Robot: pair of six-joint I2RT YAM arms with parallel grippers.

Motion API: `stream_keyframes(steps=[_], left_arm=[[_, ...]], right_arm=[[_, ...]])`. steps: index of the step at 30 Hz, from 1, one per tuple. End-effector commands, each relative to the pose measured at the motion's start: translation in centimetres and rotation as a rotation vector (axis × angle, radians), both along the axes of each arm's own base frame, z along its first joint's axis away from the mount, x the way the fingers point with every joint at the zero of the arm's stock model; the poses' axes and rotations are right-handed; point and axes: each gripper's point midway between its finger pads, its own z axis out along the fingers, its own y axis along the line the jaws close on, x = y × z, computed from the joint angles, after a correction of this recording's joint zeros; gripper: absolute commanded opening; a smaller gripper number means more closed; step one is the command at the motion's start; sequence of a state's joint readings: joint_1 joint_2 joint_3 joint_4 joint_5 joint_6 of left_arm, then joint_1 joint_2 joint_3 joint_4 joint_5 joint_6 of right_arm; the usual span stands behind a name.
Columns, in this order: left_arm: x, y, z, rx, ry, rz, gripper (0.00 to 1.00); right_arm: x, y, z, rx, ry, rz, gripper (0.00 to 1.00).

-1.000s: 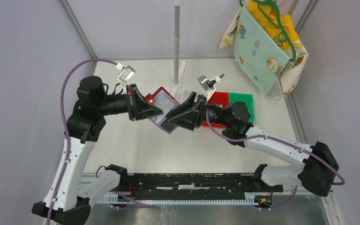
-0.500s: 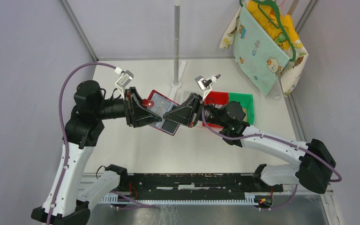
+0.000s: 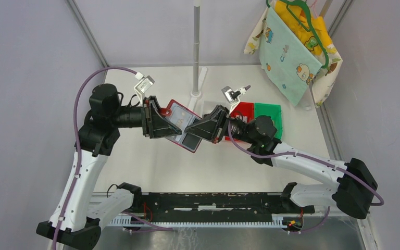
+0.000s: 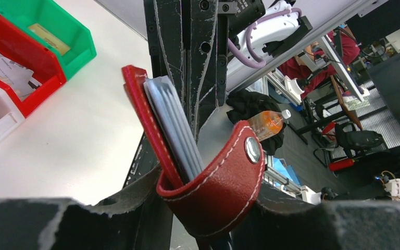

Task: Take the credit cards out of the card holder
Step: Remove the credit card from the card holder.

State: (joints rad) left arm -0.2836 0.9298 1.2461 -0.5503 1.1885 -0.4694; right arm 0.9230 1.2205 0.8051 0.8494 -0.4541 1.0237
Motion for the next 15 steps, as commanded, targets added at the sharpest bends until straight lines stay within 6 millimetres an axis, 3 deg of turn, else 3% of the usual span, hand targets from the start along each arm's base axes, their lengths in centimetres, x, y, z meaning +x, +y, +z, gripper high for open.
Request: stream_keyframes(steps=[1, 7, 12, 15], left_arm=[[-1.76, 0.06, 2.84, -0.054, -0.055, -0.051, 0.44], [-1.44, 0.07, 3.26, -0.059, -0.073, -0.021, 0.18], [-1.38, 0.09, 3.36, -0.06, -0.076, -0.012, 0.11], [-1.46, 0.14, 3.28, -0.059, -0.084, -0.01, 0.11]], right_arm=[[0.06, -0.92, 1.26, 0.034, -0.045, -0.049, 0.0], [0.08, -1.13, 1.33, 0.028, -0.055, -0.061, 0.0], [-0.06, -1.21, 1.38, 0.03, -0.055, -0.057, 0.02], [-0.06, -1.09, 1.72, 0.045, -0.047, -0.048, 0.31]])
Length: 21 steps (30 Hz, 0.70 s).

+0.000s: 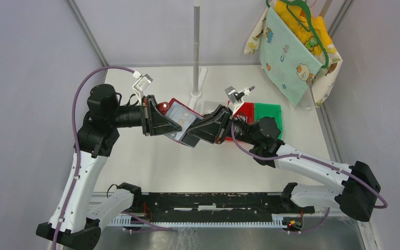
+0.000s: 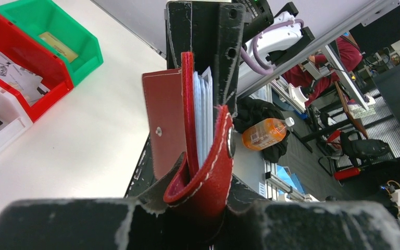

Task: Take the credit cards out of the card holder
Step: Remove the credit card from the card holder.

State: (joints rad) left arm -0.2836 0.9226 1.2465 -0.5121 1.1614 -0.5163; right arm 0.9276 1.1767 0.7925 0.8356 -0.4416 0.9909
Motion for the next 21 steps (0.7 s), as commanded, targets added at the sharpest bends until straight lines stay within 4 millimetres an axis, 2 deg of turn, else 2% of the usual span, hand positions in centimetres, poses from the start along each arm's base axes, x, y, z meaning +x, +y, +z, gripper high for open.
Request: stream_keyframes(steps=[1, 3, 6, 8, 14, 19, 21], left_arm=[[-1.9, 0.2, 2.7, -0.046, -0.088, -0.041, 0.11], [-2.0, 0.2, 2.7, -0.046, -0.093, -0.039, 0.11], [-2.1, 0.3, 2.6, -0.046, -0.107, -0.037, 0.11], [-2.2, 0.3, 2.6, -0.046, -0.113, -0.037, 0.11], [-2.2, 0.6, 2.1, -0.038, -0.175, -0.011, 0.16], [-1.9, 0.6, 1.2, -0.02, -0.191, -0.006, 0.17], [-1.7, 0.6, 0.8, -0.015, -0.193, -0.004, 0.15]], right_arm=[[0.5, -0.3, 1.1, 0.038, -0.008, -0.027, 0.38], [0.7, -0.1, 1.3, 0.043, -0.001, -0.025, 0.49], [1.0, 0.3, 1.6, 0.048, 0.009, -0.024, 0.52], [1.3, 0.5, 1.7, 0.049, 0.019, -0.031, 0.5], [2.6, 1.5, 1.1, -0.001, 0.084, -0.081, 0.3], [2.3, 2.0, 1.8, 0.002, 0.082, -0.085, 0.35], [2.6, 2.3, 1.7, -0.012, 0.1, -0.103, 0.33]])
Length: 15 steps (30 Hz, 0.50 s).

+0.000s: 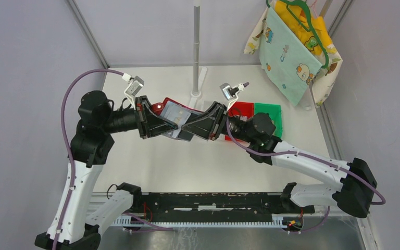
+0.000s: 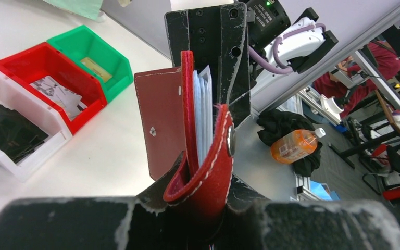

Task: Take the credit cards out of the card holder
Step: Remove the credit card from the card holder.

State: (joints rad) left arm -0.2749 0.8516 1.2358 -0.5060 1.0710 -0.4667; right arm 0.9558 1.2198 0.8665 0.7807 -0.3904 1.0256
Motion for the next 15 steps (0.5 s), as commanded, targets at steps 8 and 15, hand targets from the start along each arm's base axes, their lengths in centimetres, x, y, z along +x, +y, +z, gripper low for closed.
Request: stream_keyframes(steps=[8, 15], left_arm=[[-1.9, -0.2, 0.2, -0.007, -0.093, -0.1, 0.19], [-2.4, -0.5, 1.6, -0.046, -0.028, -0.152, 0.33]], right_arm=[[2.0, 1.1, 0.4, -0.03, 0.038, -0.144, 0.01], [-0.2, -0.7, 1.1, 0.067, -0.033, -0.091, 0.0]])
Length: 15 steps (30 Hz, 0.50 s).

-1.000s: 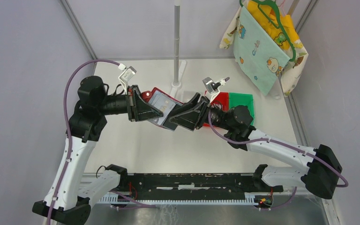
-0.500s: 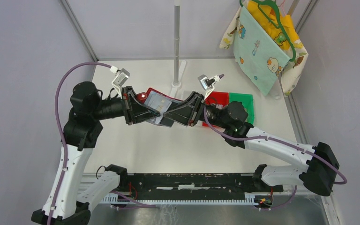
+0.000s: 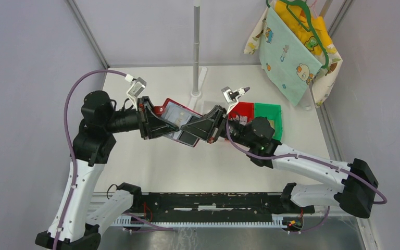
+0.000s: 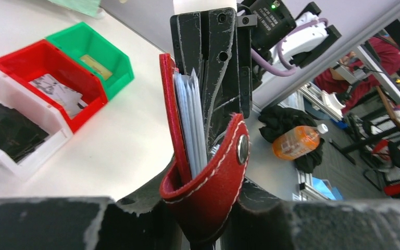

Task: Take the credit cards out of the card holder
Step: Remove the credit card from the card holder.

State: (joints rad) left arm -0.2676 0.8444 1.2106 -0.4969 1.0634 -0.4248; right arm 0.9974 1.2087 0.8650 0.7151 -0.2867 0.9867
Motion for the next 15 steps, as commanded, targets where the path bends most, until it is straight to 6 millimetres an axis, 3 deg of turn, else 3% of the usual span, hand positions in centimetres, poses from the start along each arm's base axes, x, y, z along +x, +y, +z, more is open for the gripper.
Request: stream_keyframes(steps=[1, 15], left_arm=[[-3.0, -0.7, 2.6, -0.068, 0.01, -0.17, 0.33], [-2.2, -0.9, 4.5, -0.118, 0.028, -0.119, 0.23]], right_arm=[[-0.7, -1.4, 1.8, 0.098, -0.067, -0.023, 0.0], [-1.2, -2.7, 0.7, 0.088, -0.078, -0.046, 0.0]])
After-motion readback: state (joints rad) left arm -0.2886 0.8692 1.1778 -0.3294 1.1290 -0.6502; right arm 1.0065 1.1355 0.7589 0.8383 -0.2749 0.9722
